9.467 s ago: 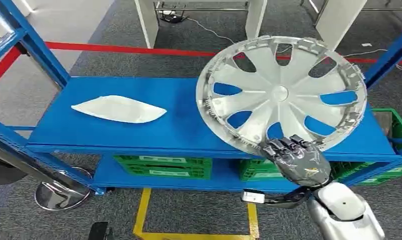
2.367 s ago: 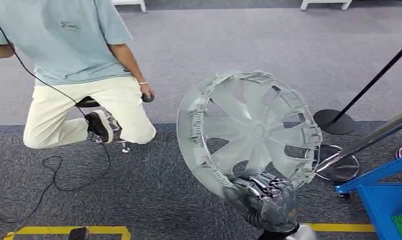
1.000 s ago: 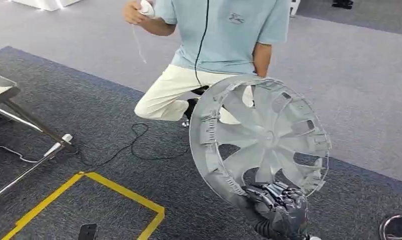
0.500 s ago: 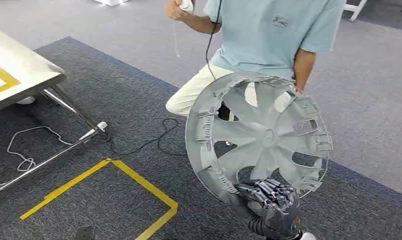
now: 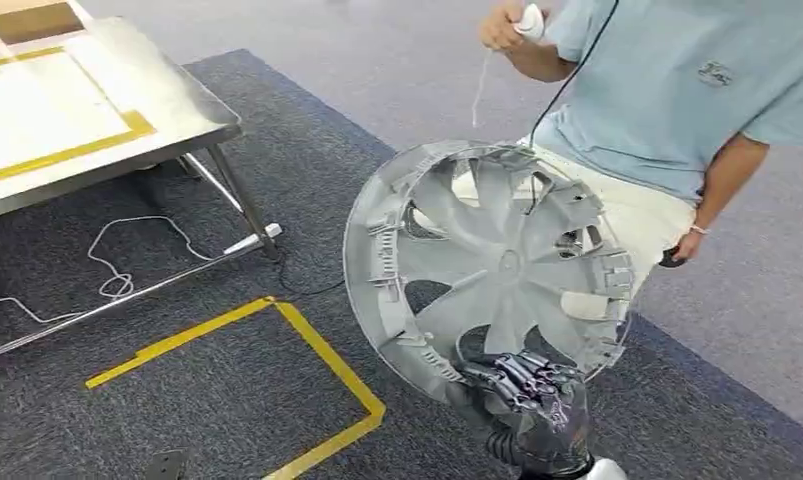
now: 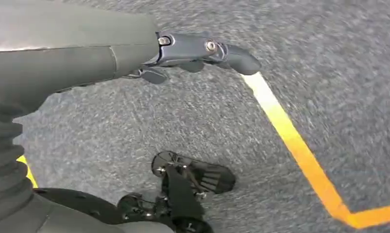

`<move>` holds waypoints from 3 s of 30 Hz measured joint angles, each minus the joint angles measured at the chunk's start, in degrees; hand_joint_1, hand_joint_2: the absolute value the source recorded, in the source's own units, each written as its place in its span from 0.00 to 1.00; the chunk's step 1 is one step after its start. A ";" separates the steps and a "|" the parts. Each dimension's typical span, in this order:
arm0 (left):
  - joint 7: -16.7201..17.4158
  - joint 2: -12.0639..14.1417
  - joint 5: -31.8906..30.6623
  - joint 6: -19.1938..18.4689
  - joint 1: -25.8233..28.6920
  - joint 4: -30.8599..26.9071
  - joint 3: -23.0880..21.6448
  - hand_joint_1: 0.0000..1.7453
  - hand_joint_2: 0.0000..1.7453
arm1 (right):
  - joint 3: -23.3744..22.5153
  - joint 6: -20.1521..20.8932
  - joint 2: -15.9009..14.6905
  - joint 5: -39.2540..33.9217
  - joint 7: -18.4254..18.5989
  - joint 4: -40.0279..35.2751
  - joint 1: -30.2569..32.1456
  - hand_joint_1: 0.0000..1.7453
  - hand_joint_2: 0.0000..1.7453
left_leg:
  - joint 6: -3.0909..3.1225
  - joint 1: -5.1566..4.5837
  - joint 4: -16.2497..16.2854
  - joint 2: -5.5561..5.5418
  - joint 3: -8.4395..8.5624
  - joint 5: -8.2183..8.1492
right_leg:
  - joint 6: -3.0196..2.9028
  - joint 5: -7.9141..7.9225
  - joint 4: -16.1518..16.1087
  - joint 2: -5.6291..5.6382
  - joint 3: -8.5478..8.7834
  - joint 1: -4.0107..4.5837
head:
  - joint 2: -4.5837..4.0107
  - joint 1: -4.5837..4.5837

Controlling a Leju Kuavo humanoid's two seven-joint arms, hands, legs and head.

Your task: Take the parts from the cabinet and place them on the table.

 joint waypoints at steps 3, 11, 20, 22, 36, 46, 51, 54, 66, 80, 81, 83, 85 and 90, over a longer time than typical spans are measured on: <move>0.96 0.07 0.13 -1.22 -0.18 0.00 0.46 0.00 1.00 | 0.07 0.00 0.02 -0.07 -0.19 0.63 -0.33 1.00 1.00 | -0.75 -0.25 0.59 -2.17 -0.32 -0.29 | -0.42 3.87 -10.97 5.90 4.49 -0.75 | 0.00 -0.07; 1.55 0.39 0.11 -1.24 -0.08 0.00 0.79 0.00 1.00 | 0.33 0.00 0.24 -0.48 -0.81 1.18 -0.67 1.00 1.00 | -3.28 0.36 12.12 3.24 -6.46 -6.10 | -2.77 4.01 -11.77 -0.29 5.78 -0.31 | 0.00 -0.81; 1.70 0.68 0.04 -1.24 -0.10 0.00 0.90 0.00 1.00 | 0.48 0.00 0.26 -1.51 -0.92 1.49 -0.91 1.00 1.00 | -2.00 -0.32 0.33 7.40 -0.46 -0.09 | -1.45 2.83 -11.72 -6.10 6.86 0.37 | 0.00 -0.70; 1.57 0.70 0.06 -1.33 0.17 0.00 0.96 0.00 1.00 | 0.72 0.00 0.26 -1.55 -0.94 1.49 -1.09 1.00 1.00 | -1.35 -0.41 0.14 6.28 -0.68 -0.07 | -0.92 2.80 -12.14 -7.19 7.35 0.36 | 0.00 -0.81; 1.79 0.59 1.29 -2.18 -0.19 0.00 2.21 0.00 1.00 | 1.09 0.00 0.22 -1.70 0.02 2.32 -1.80 1.00 1.00 | -1.64 0.59 -0.11 -3.47 -0.94 0.58 | -1.21 4.09 -11.35 4.64 5.25 -0.24 | 0.00 -0.31; 1.95 0.77 1.20 -2.18 -0.09 0.00 2.38 0.00 1.00 | 1.22 0.00 0.22 -1.75 0.09 2.45 -2.09 1.00 1.00 | -3.60 0.88 12.27 3.94 -6.44 -3.27 | -2.74 3.31 -12.15 -3.57 6.90 -0.36 | 0.00 -1.05; 2.25 0.81 0.81 -2.14 -0.47 0.00 2.38 0.00 1.00 | 1.27 0.00 0.22 -1.88 0.09 2.51 -2.13 1.00 1.00 | -2.01 -0.48 0.38 8.71 -1.02 0.18 | -1.40 2.10 -11.93 -6.60 7.81 0.45 | 0.00 -0.87; 2.25 0.81 0.72 -2.12 -0.09 0.00 2.38 0.00 1.00 | 1.33 0.00 0.22 -1.88 0.09 2.47 -2.33 1.00 1.00 | -0.91 0.13 -0.31 6.44 -0.63 0.45 | -0.25 1.00 -11.82 -6.19 8.09 0.18 | 0.00 -0.94; 2.47 0.66 -0.66 -1.22 -0.50 0.00 2.36 0.00 1.00 | 0.98 0.00 -0.15 -3.17 0.04 2.47 -1.11 1.00 1.00 | -1.70 0.56 0.47 -2.31 -1.07 0.24 | -0.68 4.14 -10.87 3.49 4.60 -0.43 | 0.00 -0.24; 2.89 0.74 -2.84 -0.55 -0.55 0.00 2.05 0.00 1.00 | -0.70 0.00 -0.77 -8.83 -2.08 1.11 0.87 1.00 1.00 | -2.23 0.31 -0.13 4.75 0.73 -0.98 | -1.94 3.77 -11.09 -2.23 5.44 0.18 | 0.00 -0.86; 2.82 0.68 -2.89 -0.54 -0.66 0.00 1.97 0.00 1.00 | -0.77 0.00 -0.79 -8.83 -2.08 1.09 0.93 1.00 1.00 | -2.12 0.24 0.22 4.66 0.45 -0.99 | -1.52 3.98 -11.24 -2.31 5.29 0.00 | 0.00 -0.85; 2.56 0.50 -3.11 -0.44 -0.55 0.00 1.70 0.00 1.00 | -0.85 -0.02 -0.83 -8.83 -2.10 0.96 0.91 1.00 1.00 | -1.56 0.08 0.00 4.39 0.37 -1.00 | -0.83 4.07 -11.72 -2.53 5.58 -0.11 | 0.00 -0.85; 2.19 0.06 -3.35 -0.19 -0.61 0.00 1.44 0.00 1.00 | -1.01 0.00 -0.83 -8.83 -2.10 0.61 0.93 1.00 1.00 | -0.80 0.70 -1.12 4.16 1.13 -0.48 | -0.19 2.92 -10.61 -1.60 4.99 -0.17 | 0.00 -0.68; 2.10 -1.31 -3.87 -0.11 -0.92 0.00 0.72 0.00 1.00 | -1.07 0.00 -1.01 -8.74 -2.14 0.50 1.16 1.00 1.00 | -0.19 0.65 -1.04 3.65 1.25 -0.76 | 0.35 -2.90 5.61 -0.31 -3.89 -0.24 | 0.00 -0.33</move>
